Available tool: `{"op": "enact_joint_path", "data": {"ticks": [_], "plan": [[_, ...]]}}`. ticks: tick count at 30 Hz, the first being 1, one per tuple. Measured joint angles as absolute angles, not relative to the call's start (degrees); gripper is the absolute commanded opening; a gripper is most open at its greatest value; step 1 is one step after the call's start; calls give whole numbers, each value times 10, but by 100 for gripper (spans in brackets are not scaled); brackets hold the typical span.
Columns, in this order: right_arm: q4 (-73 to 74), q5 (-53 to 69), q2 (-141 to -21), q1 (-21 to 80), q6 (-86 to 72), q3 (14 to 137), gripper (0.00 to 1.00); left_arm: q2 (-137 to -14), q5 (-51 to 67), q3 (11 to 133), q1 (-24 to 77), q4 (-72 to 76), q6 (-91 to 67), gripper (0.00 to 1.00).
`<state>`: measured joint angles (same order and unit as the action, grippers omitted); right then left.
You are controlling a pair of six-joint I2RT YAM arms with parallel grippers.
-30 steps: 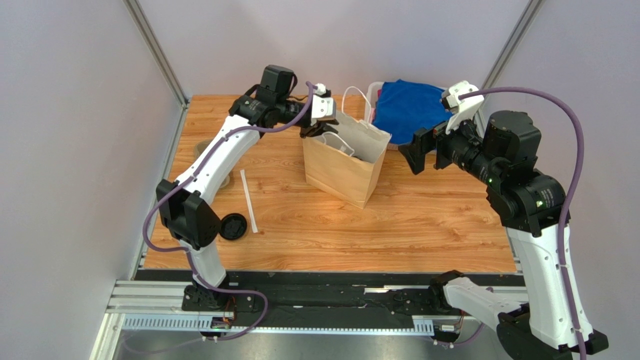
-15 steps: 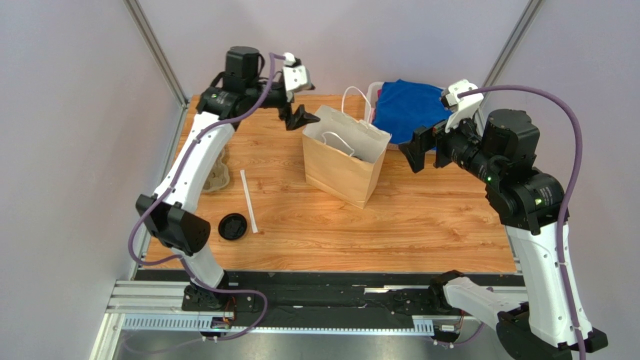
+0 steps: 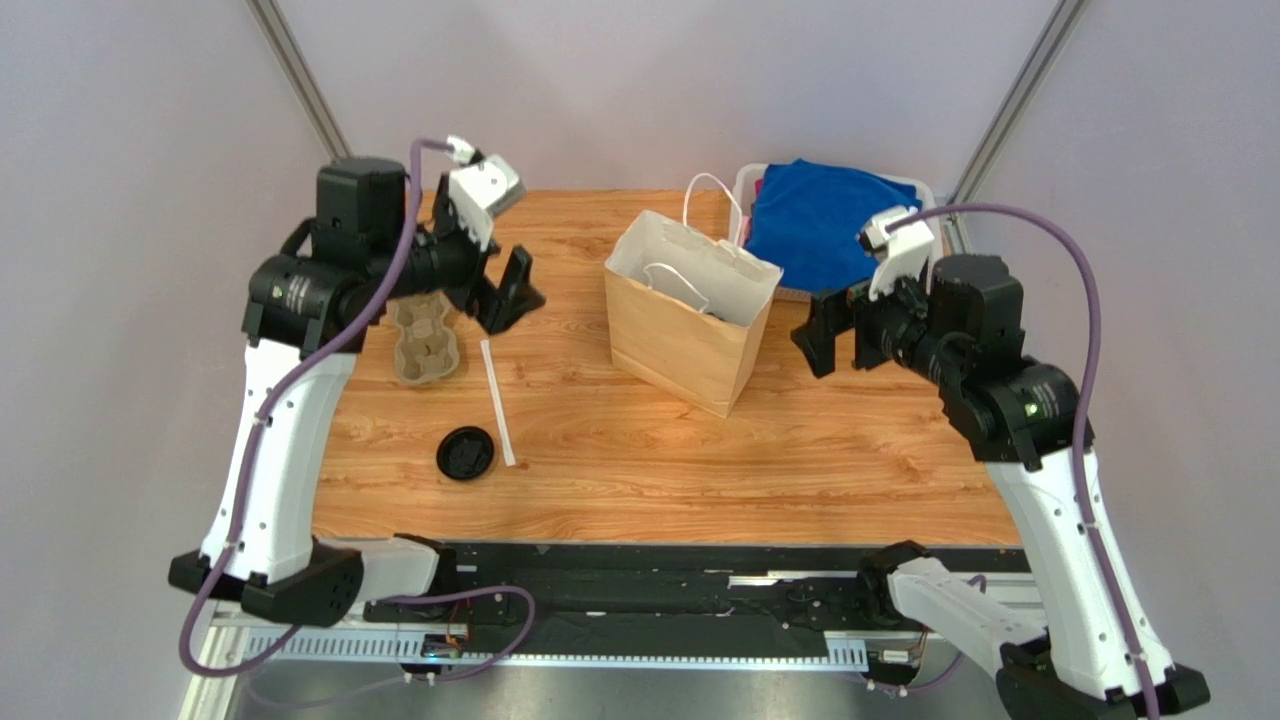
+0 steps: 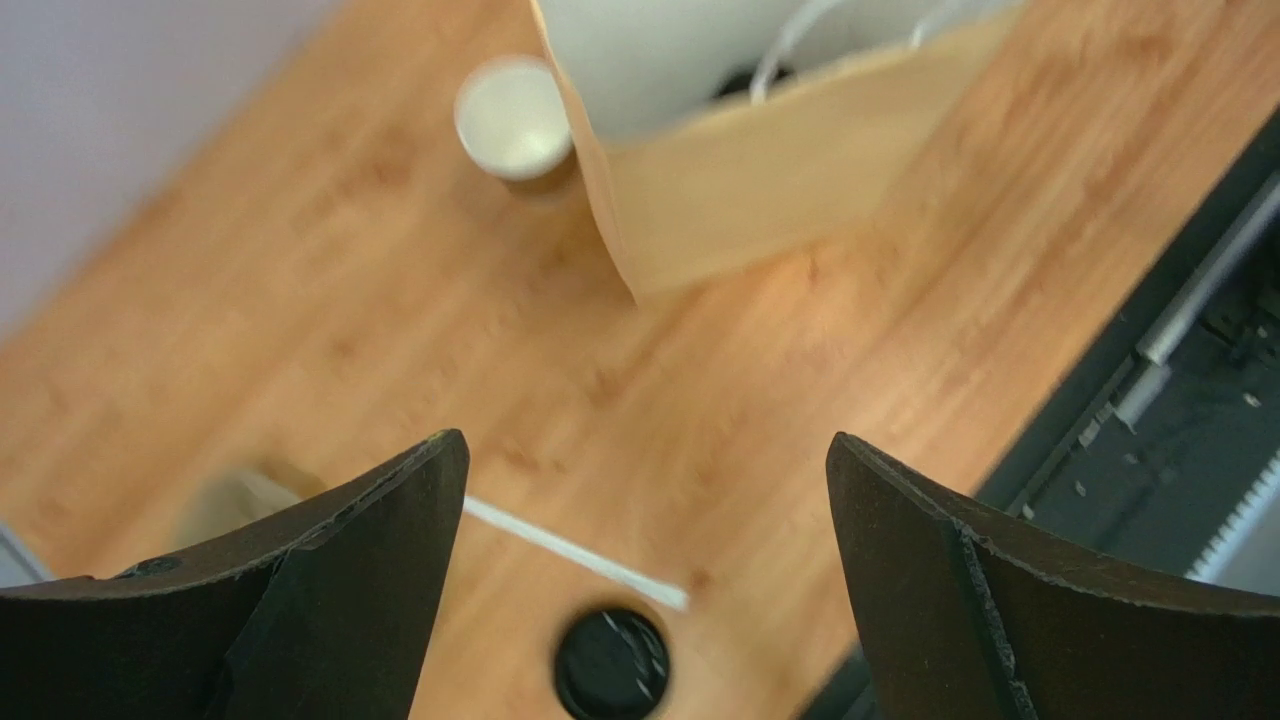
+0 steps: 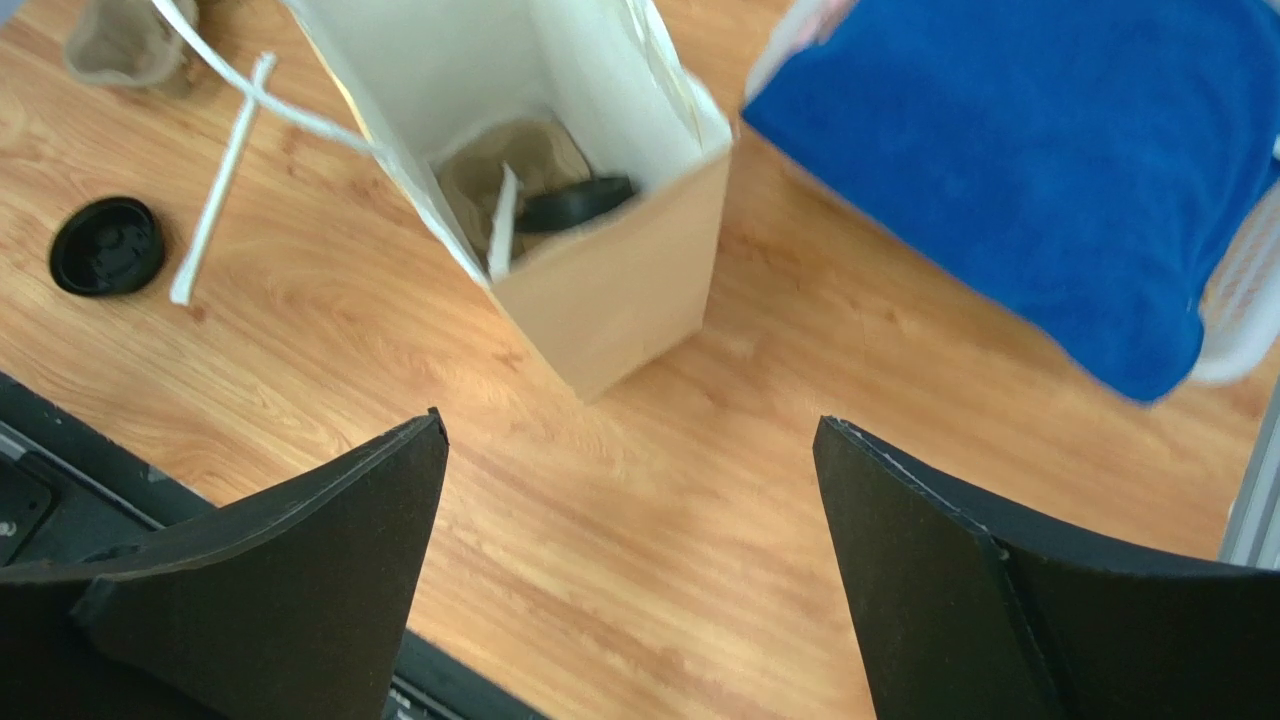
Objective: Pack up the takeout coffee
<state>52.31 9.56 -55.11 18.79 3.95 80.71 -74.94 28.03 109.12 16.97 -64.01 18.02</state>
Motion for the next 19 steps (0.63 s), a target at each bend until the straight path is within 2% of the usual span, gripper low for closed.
{"op": "enact_joint_path", "data": {"ticks": [3, 9, 19], "plan": [[532, 95, -498, 170, 28, 744, 100, -715, 259, 1001, 168, -676, 150, 98], [532, 86, -398, 147, 26, 684, 100, -722, 217, 877, 168, -683, 101, 99], [521, 82, -311, 145, 23, 602, 100, -697, 164, 788, 160, -668, 76, 99]]}}
